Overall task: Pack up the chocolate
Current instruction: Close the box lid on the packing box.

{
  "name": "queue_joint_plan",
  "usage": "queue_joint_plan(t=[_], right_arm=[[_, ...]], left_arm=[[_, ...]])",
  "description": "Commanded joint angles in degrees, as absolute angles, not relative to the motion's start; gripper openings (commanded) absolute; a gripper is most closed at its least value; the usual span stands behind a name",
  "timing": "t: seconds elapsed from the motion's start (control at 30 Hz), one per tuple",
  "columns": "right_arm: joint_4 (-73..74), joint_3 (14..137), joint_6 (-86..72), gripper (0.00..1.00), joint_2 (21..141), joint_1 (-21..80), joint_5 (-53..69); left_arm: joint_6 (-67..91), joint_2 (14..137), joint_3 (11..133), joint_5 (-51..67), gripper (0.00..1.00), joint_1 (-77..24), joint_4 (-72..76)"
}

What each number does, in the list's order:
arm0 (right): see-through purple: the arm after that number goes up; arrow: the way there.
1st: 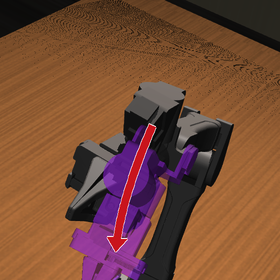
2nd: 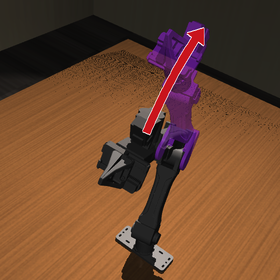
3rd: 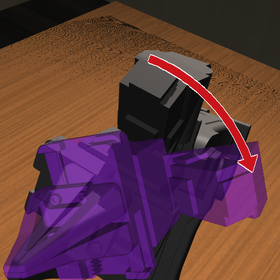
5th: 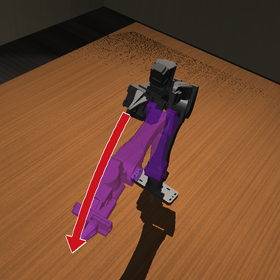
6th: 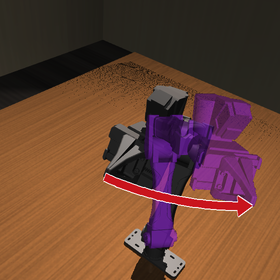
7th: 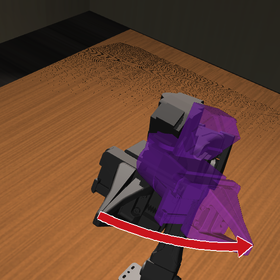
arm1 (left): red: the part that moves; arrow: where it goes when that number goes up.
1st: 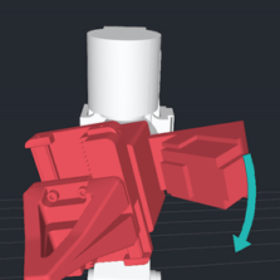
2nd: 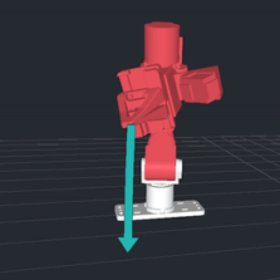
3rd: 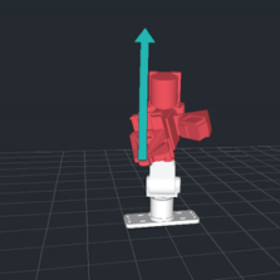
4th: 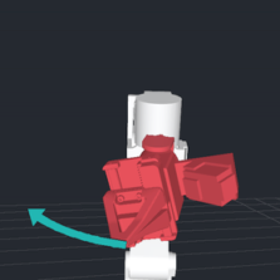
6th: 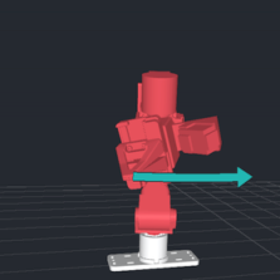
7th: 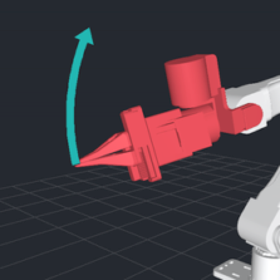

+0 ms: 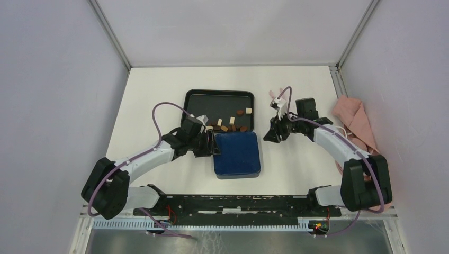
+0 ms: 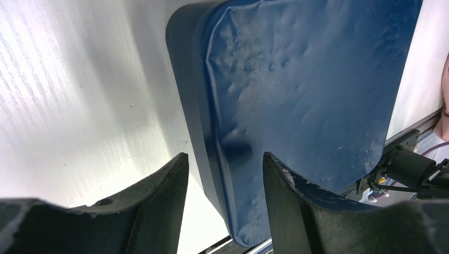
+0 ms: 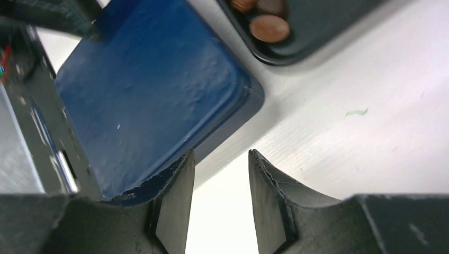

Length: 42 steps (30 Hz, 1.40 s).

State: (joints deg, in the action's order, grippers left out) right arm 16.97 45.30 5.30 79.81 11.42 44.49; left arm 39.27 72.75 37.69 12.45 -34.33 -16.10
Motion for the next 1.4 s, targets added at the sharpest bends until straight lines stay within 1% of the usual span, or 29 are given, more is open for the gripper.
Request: queue_joint_plan(t=[0.0, 0.07, 0.1, 0.17, 0.23, 0.3, 0.37, 0.4, 0.47, 0.53, 0.63, 0.77, 0.9, 0.97, 1.07, 1.17, 1.27, 1.37], right_arm=[[33.72, 49.18, 45.91, 0.46, 71.98, 13.36, 54.68], [47.32, 50.43, 68.5, 0.45, 71.12, 17.79, 58.77], [52.63, 50.91, 78.63, 0.44, 71.3, 21.18, 58.74], [58.35, 51.29, 87.01, 0.4, 72.02, 27.38, 57.85], [56.34, 51.63, 83.6, 0.32, 72.92, 33.62, 55.4], [50.29, 50.37, 75.16, 0.24, 72.88, 40.69, 50.3], [41.92, 48.07, 66.29, 0.22, 71.85, 47.65, 41.47], [39.36, 47.41, 64.85, 0.22, 71.82, 50.35, 37.63], [36.48, 46.89, 61.07, 0.21, 72.96, 54.86, 32.93], [35.85, 47.85, 58.23, 0.18, 75.43, 56.9, 28.35], [37.16, 49.59, 55.92, 0.17, 78.44, 57.83, 23.38], [35.95, 48.1, 53.21, 0.17, 76.29, 57.49, 17.62], [37.2, 46.64, 53.37, 0.18, 72.74, 56.02, 15.96], [38.84, 46.36, 54.18, 0.19, 71.95, 55.53, 16.58], [41.49, 46.23, 56.29, 0.21, 71.47, 54.94, 19.45], [46.12, 47.44, 60.14, 0.23, 70.77, 54.24, 25.89], [50.46, 49.06, 64.42, 0.23, 69.37, 53.36, 33.33], [51.94, 51.66, 64.77, 0.25, 68.18, 50.48, 37.26]], left_arm=[[36.39, 74.01, 39.99, 12.96, 0.59, -35.06, -14.67], [36.26, 74.66, 40.27, 12.72, 0.59, -35.08, -14.83], [36.22, 75.01, 40.42, 12.71, 0.59, -35.11, -14.85], [36.06, 75.56, 40.83, 12.68, 0.59, -35.23, -15.0], [35.82, 75.99, 41.34, 12.53, 0.59, -35.56, -15.34], [35.77, 76.13, 41.86, 12.35, 0.59, -35.76, -15.66], [35.77, 76.17, 42.3, 12.16, 0.59, -36.03, -15.84], [35.77, 76.12, 42.56, 12.07, 0.59, -36.12, -15.86], [35.93, 76.11, 42.86, 11.96, 0.59, -36.4, -15.98], [36.0, 76.32, 43.11, 11.95, 0.59, -36.7, -15.99], [36.04, 76.67, 43.24, 11.87, 0.6, -37.03, -16.0], [35.87, 76.95, 43.39, 11.65, 0.6, -37.2, -16.14], [35.69, 76.78, 43.5, 11.67, 0.61, -37.28, -16.13], [35.6, 76.59, 43.59, 11.68, 0.63, -37.36, -15.77], [35.8, 76.04, 44.01, 11.69, 0.66, -37.43, -15.36], [35.97, 74.55, 44.04, 11.39, 0.7, -37.45, -15.12], [35.71, 73.68, 43.59, 11.16, 0.7, -37.44, -15.6], [35.36, 73.89, 42.82, 11.8, 0.69, -37.49, -15.69]])
